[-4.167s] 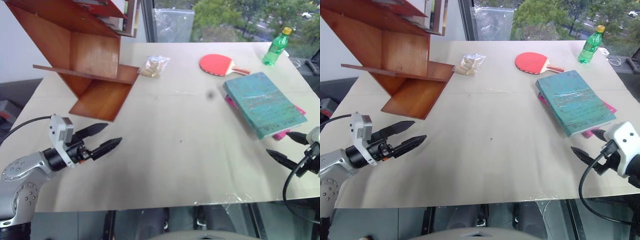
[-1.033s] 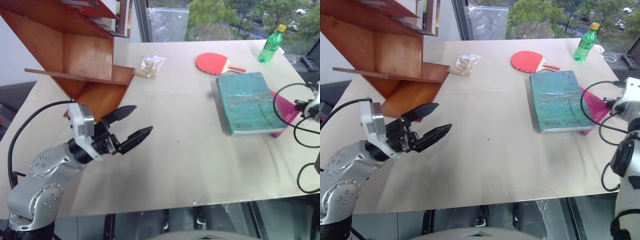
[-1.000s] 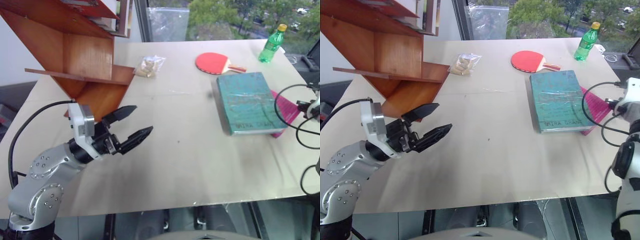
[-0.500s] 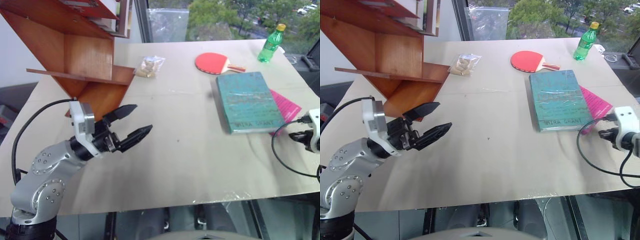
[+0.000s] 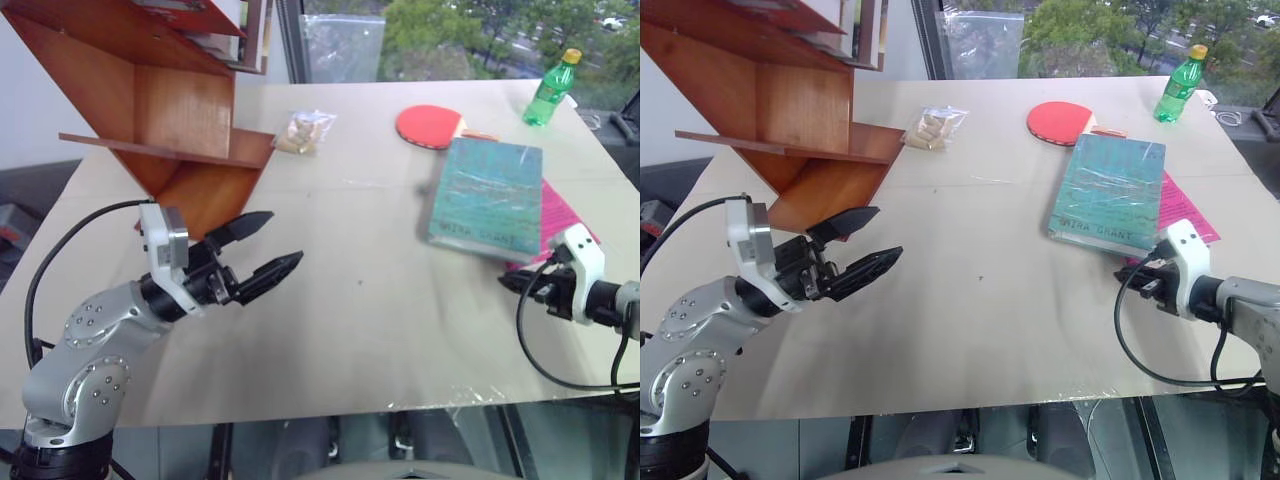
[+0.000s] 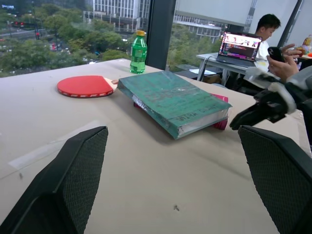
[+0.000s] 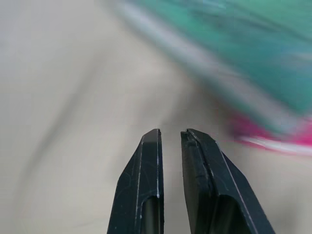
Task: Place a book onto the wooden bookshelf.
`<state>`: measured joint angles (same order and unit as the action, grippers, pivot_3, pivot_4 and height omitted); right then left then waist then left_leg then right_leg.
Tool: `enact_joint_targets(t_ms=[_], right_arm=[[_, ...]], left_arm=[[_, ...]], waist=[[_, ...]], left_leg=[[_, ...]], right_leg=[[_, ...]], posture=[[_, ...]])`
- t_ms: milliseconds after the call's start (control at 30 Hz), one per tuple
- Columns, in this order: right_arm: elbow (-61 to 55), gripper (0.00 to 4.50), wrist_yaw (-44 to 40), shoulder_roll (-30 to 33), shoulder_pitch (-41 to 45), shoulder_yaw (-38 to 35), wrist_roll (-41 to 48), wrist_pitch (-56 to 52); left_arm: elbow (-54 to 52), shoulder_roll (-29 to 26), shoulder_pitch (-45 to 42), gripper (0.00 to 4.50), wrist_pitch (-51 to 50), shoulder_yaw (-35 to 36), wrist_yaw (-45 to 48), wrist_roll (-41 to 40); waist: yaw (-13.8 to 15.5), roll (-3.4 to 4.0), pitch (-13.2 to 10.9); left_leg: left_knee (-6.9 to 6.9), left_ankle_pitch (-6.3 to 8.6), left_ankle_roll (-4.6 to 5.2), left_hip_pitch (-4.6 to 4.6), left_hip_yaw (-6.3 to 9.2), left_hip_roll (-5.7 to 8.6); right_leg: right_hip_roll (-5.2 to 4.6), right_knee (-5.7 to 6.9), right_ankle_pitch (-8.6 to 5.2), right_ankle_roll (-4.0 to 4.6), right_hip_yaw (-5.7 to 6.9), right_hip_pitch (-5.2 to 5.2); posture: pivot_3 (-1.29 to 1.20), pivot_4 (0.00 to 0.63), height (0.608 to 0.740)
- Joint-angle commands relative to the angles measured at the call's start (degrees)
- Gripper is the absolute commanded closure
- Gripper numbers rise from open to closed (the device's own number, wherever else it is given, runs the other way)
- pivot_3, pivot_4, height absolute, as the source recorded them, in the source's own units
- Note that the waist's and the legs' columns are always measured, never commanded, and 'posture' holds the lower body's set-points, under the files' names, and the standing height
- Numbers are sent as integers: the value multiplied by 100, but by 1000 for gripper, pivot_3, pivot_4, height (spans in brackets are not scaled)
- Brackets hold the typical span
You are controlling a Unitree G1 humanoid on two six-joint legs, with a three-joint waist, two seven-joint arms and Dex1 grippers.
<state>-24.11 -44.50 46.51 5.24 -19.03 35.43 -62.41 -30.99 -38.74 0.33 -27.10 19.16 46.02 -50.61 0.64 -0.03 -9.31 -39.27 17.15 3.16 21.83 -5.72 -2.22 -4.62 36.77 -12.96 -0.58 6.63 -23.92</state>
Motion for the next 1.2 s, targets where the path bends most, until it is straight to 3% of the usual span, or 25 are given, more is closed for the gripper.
enact_joint_targets(t_ms=[33,100,167,267,467,567,767,933,1033,1200], right_arm=[[-373,3820,-217,201,198,-758,828,-365],[-62,3820,115,163,713,-1010,933,-401],[819,3820,963,76,1570,-874,357,-249],[3027,3820,2046,118,2979,-305,-754,200],[7661,3820,2886,-160,5447,276,-1996,2005],[9259,3820,3280,-343,6111,300,-2331,2934],[10052,3820,3384,-589,6299,190,-2534,3387],[10079,3820,1872,-834,6243,645,-2955,3227],[10061,3820,1444,-846,6205,747,-3079,3209],[10066,3820,2422,-732,6137,265,-2888,3704]], left_arm=[[-179,2,14,0,113,32,5,46],[-154,19,-18,0,120,0,6,60],[-124,40,-73,0,121,-40,10,78],[-87,87,-167,0,126,-120,11,103],[7,140,-326,0,156,-253,53,176],[-5,158,-353,0,174,-244,31,194],[-258,214,-53,0,200,-126,-99,182],[-433,216,215,0,226,48,-226,123],[-475,212,270,0,225,67,-266,109],[-441,168,247,0,202,61,-263,73]], waist=[[17,-3,-2],[16,-8,-4],[-14,-12,-6],[-15,-20,-7],[-9,-23,-12],[-46,-24,-12],[-54,-22,-12],[-159,-22,-11],[-220,-21,-10],[-270,-21,-10]], left_leg=[[0,0,0,0,0,1],[-1,0,1,-1,0,2],[-3,0,1,-1,-3,2],[-6,0,1,-7,-9,2],[-1,-2,1,15,-22,6],[11,-2,1,19,-29,5],[15,-2,1,32,-25,3],[6,-2,-1,0,-17,-2],[6,-2,-1,-12,-19,-5],[3,-6,-8,-12,-18,-7]], right_leg=[[-1,0,0,0,1,1],[-1,0,5,9,1,1],[0,1,6,10,-3,0],[3,5,6,10,-6,0],[4,6,10,18,-12,-24],[4,-4,10,17,-11,-27],[-2,-15,9,13,7,-27],[-4,1,9,13,3,-2],[-2,6,9,13,-7,4],[-4,12,10,16,-8,3]], posture=[[0,150,740],[0,150,740],[0,150,740],[0,150,740],[0,150,740],[0,150,740],[0,150,740],[0,150,740],[0,150,740],[0,150,740]])
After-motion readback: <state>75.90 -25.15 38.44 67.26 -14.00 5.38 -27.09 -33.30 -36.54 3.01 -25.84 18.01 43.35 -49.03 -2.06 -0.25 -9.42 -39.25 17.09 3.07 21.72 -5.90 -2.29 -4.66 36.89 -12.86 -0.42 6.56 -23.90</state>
